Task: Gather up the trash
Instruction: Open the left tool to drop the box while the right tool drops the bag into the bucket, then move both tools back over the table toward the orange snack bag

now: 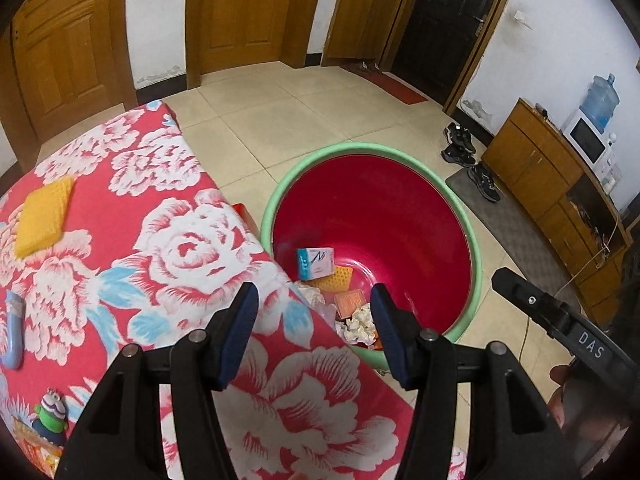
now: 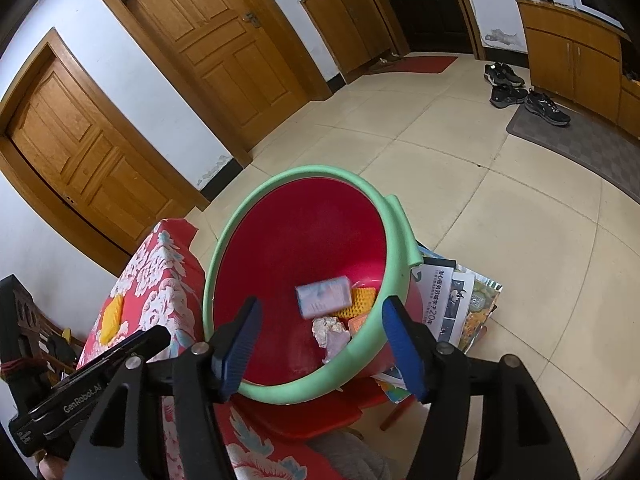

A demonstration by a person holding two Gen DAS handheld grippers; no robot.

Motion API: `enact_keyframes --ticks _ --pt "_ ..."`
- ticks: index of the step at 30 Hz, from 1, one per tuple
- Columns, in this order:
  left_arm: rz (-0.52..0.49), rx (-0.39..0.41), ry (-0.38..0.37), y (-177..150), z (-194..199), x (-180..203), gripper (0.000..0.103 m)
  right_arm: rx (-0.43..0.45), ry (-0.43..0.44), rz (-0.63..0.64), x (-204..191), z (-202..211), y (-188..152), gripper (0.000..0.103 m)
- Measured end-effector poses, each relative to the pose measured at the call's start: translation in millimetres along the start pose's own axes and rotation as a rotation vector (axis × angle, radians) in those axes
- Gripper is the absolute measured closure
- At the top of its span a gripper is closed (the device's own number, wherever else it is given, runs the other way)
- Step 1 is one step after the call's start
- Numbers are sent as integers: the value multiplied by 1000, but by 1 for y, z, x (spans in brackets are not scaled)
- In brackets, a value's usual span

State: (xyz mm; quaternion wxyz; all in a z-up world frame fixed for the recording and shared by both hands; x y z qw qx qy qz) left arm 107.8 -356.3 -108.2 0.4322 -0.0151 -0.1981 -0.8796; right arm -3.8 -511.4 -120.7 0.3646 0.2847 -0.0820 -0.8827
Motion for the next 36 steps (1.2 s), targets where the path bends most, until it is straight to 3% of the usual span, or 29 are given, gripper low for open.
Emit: enact_keyframes --ticks 21,36 --pt "178 75 64 -52 63 -78 45 0 65 97 -53 19 -25 25" --pt "415 94 113 -126 101 -157 45 -23 115 194 -97 24 -54 24"
Point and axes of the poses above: each gripper's, at about its wrist camera, not at the fingertips, and z roughly against the way its jaws point, x to its right, y to its top, the point moved 10 cm from there along -z, roughly the way its jaws point, and after that the axes turned 15 degrees about -x, right-handed, at the moved point
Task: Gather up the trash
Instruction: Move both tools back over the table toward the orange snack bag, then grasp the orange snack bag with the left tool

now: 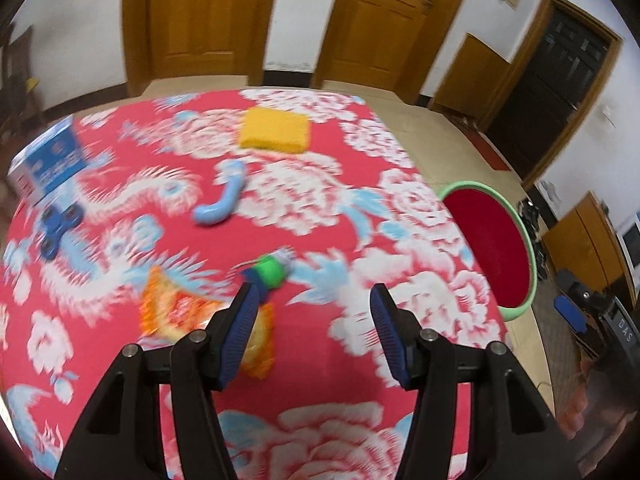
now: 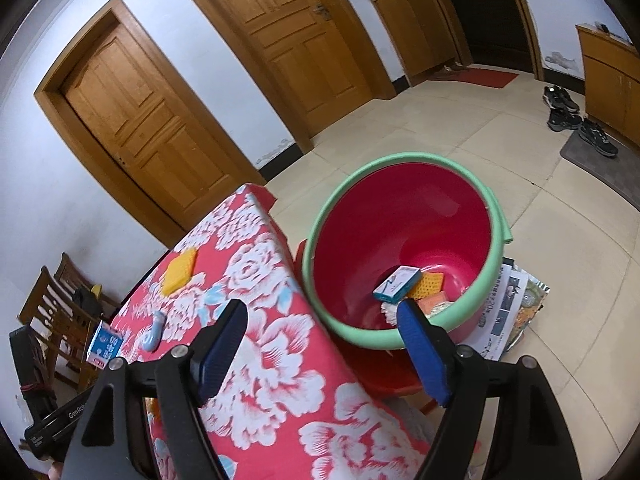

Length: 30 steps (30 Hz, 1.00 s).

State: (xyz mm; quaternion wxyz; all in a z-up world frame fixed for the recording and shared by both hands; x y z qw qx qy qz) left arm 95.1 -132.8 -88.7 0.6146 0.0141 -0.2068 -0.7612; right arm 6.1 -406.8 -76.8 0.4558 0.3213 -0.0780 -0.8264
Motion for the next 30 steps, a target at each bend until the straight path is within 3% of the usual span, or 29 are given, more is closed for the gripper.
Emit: enact_keyframes --ticks 9,17,25,30 --pt "143 -30 3 -21 -2 -47 45 -10 12 33 -17 -2 -9 23" --pt "231 -36 6 -18 -15 -66 45 -17 11 36 -20 -5 -11 23" --pt "262 -59 4 -8 -29 -73 45 -27 5 20 -13 -8 -10 22" --pt "207 -70 29 -12 -35 -64 45 -33 2 16 -11 -10 -9 22"
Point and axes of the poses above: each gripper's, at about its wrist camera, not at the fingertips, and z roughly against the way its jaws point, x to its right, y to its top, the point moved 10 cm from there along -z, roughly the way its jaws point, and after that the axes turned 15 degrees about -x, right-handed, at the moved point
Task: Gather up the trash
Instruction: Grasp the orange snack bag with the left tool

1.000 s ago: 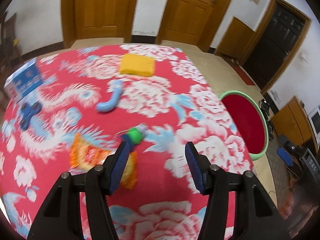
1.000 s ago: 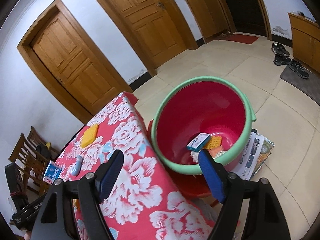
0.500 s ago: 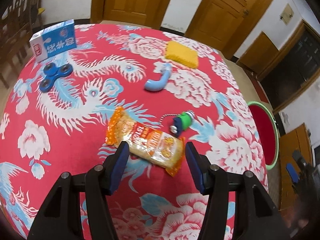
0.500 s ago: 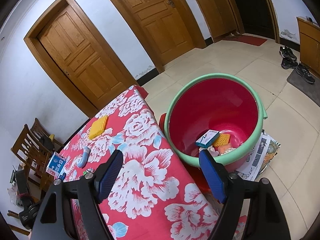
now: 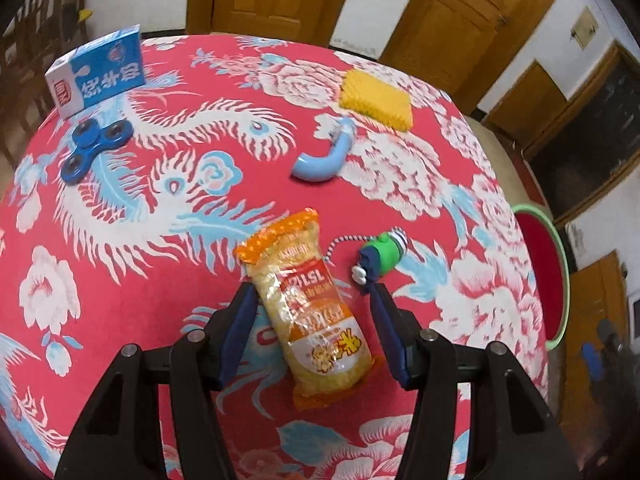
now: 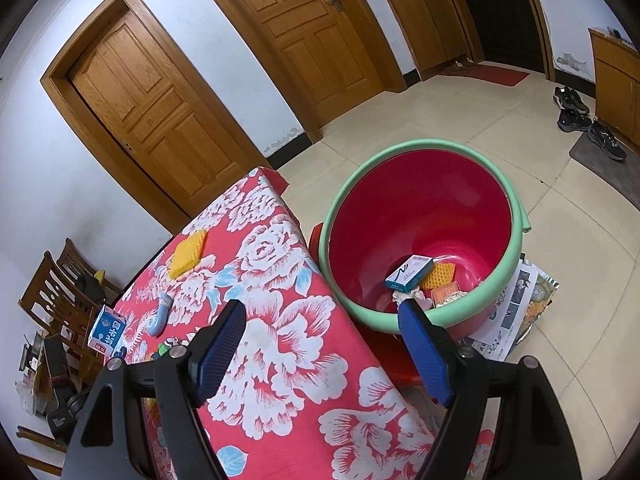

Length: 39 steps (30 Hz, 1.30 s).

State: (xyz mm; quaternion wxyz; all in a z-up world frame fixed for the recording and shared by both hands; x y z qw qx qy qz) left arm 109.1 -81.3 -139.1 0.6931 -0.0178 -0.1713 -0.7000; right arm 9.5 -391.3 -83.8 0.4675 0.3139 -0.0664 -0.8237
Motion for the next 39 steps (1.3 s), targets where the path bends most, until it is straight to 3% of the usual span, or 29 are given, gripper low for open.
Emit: enact_keyframes --ticks 6,9,13,20,26,39 --pt "-44 4 44 -4 -1 2 45 -4 -1 0 1 -2 0 22" --pt "-53 6 36 -6 0 0 45 -5 0 6 -1 -3 -2 22" --pt "-70 13 14 -8 3 -3 54 -9 -2 19 -7 -4 -5 22" --pt "-83 41 9 -7 11 -13 56 -32 -15 69 -27 -10 -12 22" --pt "-90 126 67 7 31 -31 56 -48 -31 121 -51 -15 -18 22" --pt "-18 195 100 15 53 -85 56 -111 -3 292 -137 -60 -41 23"
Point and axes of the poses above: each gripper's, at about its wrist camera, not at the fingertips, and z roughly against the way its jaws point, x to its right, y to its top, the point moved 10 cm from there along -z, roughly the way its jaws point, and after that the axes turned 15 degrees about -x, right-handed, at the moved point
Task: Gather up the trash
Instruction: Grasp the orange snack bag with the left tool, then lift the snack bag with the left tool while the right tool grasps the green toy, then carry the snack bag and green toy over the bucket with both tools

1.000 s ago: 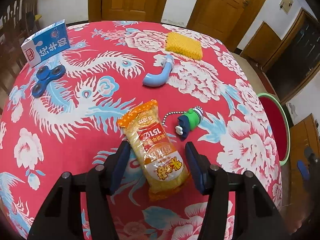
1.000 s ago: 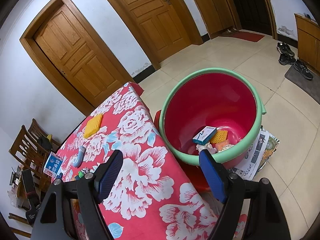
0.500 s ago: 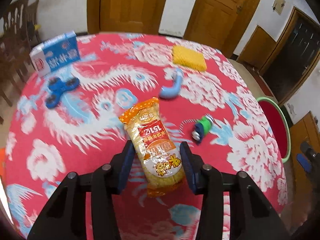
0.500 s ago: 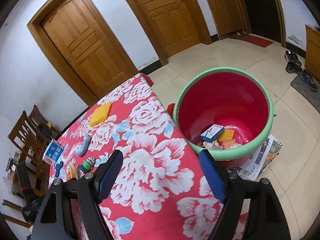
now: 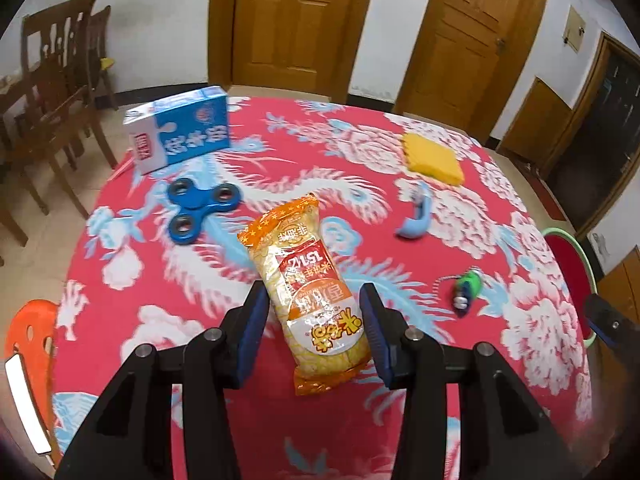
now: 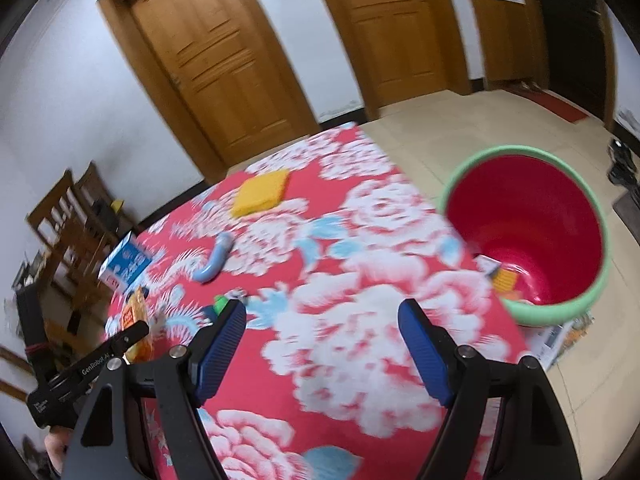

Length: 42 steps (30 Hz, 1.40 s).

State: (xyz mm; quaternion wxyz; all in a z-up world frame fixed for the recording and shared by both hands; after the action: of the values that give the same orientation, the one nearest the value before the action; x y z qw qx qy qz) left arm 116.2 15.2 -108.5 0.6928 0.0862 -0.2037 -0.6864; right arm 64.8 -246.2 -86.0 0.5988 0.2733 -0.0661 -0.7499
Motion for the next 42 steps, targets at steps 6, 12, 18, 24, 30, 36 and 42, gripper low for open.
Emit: enact_keyframes --ticks 6,12,18,24,30,36,42 --pt "36 7 2 -1 1 -22 56 -44 0 82 -36 -27 1 23" --pt "54 15 -18 0 0 -30 56 -81 -27 145 -60 -53 2 23" --pt "61 14 -40 1 -2 -31 56 -110 -51 196 -78 -74 1 25" --pt "54 11 -47 0 -4 -29 56 -134 -65 232 -90 -92 -2 40" --pt "48 8 -51 0 -6 -27 56 -130 -74 244 -95 -100 -5 47" --pt "46 8 -58 -1 -4 -23 56 -102 -94 252 -92 -99 -4 63" --pt "30 8 -70 -3 -1 -13 56 -106 -69 255 -89 -96 -7 77"
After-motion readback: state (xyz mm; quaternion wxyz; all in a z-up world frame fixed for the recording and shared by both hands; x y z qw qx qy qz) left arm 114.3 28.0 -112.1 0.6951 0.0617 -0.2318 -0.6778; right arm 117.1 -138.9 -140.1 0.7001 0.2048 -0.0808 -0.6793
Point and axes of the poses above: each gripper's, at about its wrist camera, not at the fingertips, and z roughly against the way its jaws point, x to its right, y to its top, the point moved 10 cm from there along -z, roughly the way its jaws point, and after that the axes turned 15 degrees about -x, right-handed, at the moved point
